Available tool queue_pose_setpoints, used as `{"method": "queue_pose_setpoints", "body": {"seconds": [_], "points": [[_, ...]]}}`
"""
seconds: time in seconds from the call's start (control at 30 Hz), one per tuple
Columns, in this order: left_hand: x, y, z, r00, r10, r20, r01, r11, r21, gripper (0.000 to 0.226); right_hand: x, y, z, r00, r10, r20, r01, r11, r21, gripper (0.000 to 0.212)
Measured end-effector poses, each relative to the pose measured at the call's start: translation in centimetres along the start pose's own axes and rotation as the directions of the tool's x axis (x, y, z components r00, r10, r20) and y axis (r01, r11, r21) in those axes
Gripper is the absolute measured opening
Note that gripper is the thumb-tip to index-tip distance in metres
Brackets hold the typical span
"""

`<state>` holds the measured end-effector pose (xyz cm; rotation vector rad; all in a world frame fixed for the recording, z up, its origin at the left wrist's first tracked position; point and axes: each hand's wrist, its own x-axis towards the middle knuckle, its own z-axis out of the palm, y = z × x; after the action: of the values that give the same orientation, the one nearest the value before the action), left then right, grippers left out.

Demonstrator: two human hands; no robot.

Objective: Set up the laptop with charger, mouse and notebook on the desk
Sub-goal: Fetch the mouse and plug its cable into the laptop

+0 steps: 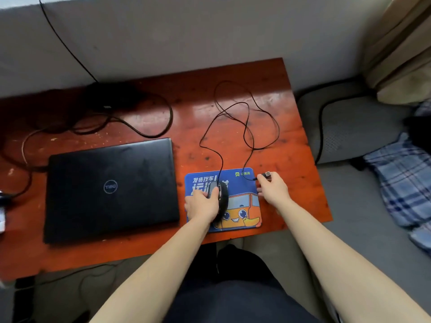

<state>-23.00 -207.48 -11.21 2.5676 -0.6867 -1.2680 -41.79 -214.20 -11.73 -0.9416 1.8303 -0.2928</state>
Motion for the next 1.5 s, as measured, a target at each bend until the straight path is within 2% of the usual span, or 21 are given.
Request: {"method": "queue_pose_setpoints", "body": {"seconds": [0.07, 0.13, 0.3, 0.43, 0.5, 0.67, 0.77, 0.9, 1.07, 1.2, 1.33, 1.4, 1.5], "points": [[-0.1, 0.0, -0.3, 0.998, 0.03, -0.059, -0.021, 0.988, 0.152, 0.047, 0.1, 0.1, 0.1, 1.0, 0.003, -0.006, -0.003, 1.0, 0.008, 0.023], [-0.2, -0.2, -0.5, 0.993, 0.075, -0.09, -0.052, 0.972, 0.229, 0.047, 0.1, 0.2, 0.3, 0.999, 0.013, -0.031, -0.013, 1.0, 0.005, 0.026], [0.2, -0.3, -1.0, 0.998, 0.056, -0.023, -0.047, 0.958, 0.284, 0.054, 0.0, 0.2, 0.6, 0.997, 0.036, -0.068, -0.036, 0.999, 0.005, 0.028], [0.0, -0.2, -0.2, 0.998, 0.036, 0.042, -0.049, 0.934, 0.355, 0.069, -0.1, 0.4, 0.4, 0.999, 0.03, -0.046, -0.03, 1.0, 0.004, 0.028], [0.0, -0.3, 0.0, 0.998, 0.048, 0.051, -0.062, 0.941, 0.332, 0.066, -0.1, 0.5, 0.3, 0.999, 0.015, -0.037, -0.016, 1.0, -0.01, 0.027], [0.2, -0.4, -0.3, 0.996, 0.061, 0.068, -0.074, 0.975, 0.209, 0.04, -0.3, 0.2, -0.5, 0.999, -0.032, -0.013, 0.032, 0.999, 0.008, 0.013], [0.3, -0.1, -0.4, 0.997, 0.052, 0.064, -0.063, 0.982, 0.177, 0.038, -0.7, -0.5, -1.4, 0.997, -0.07, -0.038, 0.069, 0.998, -0.009, 0.011], [-0.3, 0.3, -1.7, 0.995, 0.095, 0.02, -0.097, 0.985, 0.14, 0.04, -1.6, -2.1, -2.7, 0.984, -0.146, -0.102, 0.153, 0.986, 0.06, 0.016], [-0.7, 0.7, -7.8, 0.964, 0.251, -0.087, -0.248, 0.968, 0.049, 0.048, -2.6, -6.6, -2.8, 0.913, -0.312, -0.263, 0.374, 0.897, 0.235, 0.007], [-1.2, -0.2, -15.0, 0.907, 0.333, -0.257, -0.333, 0.942, 0.045, 0.043, -3.6, -11.6, -1.2, 0.886, -0.374, -0.274, 0.459, 0.796, 0.396, 0.014], [-1.0, -1.8, -21.1, 0.869, 0.328, -0.37, -0.341, 0.939, 0.031, 0.042, -5.5, -15.2, 1.5, 0.833, -0.477, -0.281, 0.551, 0.759, 0.346, 0.016], [-0.5, -2.7, -23.7, 0.853, 0.317, -0.414, -0.343, 0.939, 0.012, 0.042, -6.6, -16.6, 3.0, 0.772, -0.544, -0.33, 0.625, 0.745, 0.233, 0.02], [1.2, -4.5, -27.2, 0.826, 0.313, -0.469, -0.352, 0.936, 0.006, 0.042, -8.2, -18.4, 5.5, 0.657, -0.656, -0.371, 0.736, 0.665, 0.126, 0.015]]}}
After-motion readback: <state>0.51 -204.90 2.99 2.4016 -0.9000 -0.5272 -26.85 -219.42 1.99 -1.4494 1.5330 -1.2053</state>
